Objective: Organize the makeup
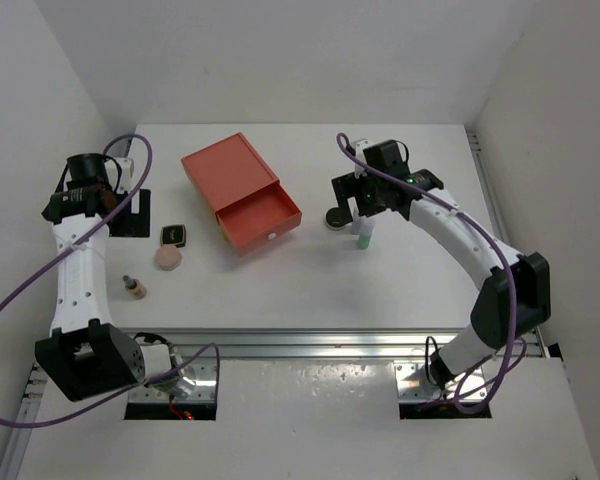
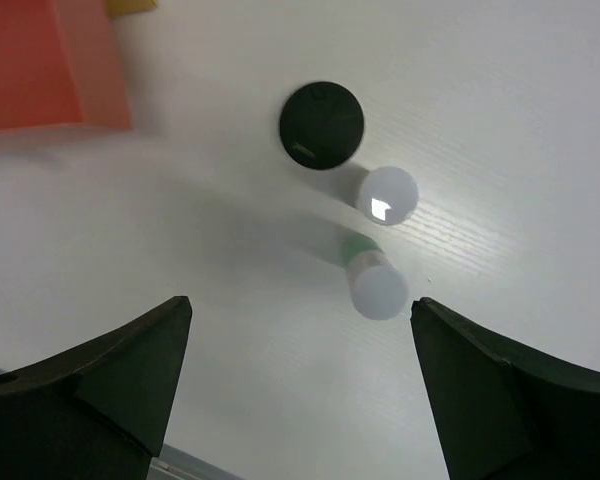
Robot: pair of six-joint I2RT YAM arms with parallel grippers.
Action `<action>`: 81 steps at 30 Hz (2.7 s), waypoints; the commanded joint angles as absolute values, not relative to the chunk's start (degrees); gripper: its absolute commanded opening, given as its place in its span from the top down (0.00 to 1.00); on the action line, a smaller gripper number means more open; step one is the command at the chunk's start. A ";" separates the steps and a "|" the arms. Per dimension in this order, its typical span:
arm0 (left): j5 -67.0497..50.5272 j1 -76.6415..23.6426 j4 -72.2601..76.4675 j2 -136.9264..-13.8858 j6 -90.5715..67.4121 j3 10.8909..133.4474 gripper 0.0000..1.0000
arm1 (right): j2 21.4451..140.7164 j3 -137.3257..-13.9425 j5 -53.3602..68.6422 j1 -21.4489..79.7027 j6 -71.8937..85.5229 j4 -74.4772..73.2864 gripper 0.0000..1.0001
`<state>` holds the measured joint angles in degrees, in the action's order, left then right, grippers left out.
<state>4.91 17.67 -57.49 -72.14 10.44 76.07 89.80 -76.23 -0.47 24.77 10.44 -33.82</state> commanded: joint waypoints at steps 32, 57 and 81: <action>-1.93 17.23 -47.03 -77.52 11.51 79.89 0.00 | 103.20 -81.38 -13.01 24.17 10.28 -43.41 1.00; -3.08 -4.30 -32.70 -103.97 10.73 101.25 0.02 | 106.32 -96.14 30.40 34.98 20.29 -8.17 1.00; 1.41 -5.98 -26.72 -105.56 10.81 95.27 0.02 | 121.47 -100.80 35.69 31.82 30.68 -3.60 0.32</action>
<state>0.67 -5.34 -28.99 -105.69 10.48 95.33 122.02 -96.90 36.12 32.67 30.65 -5.28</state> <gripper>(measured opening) 0.984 0.678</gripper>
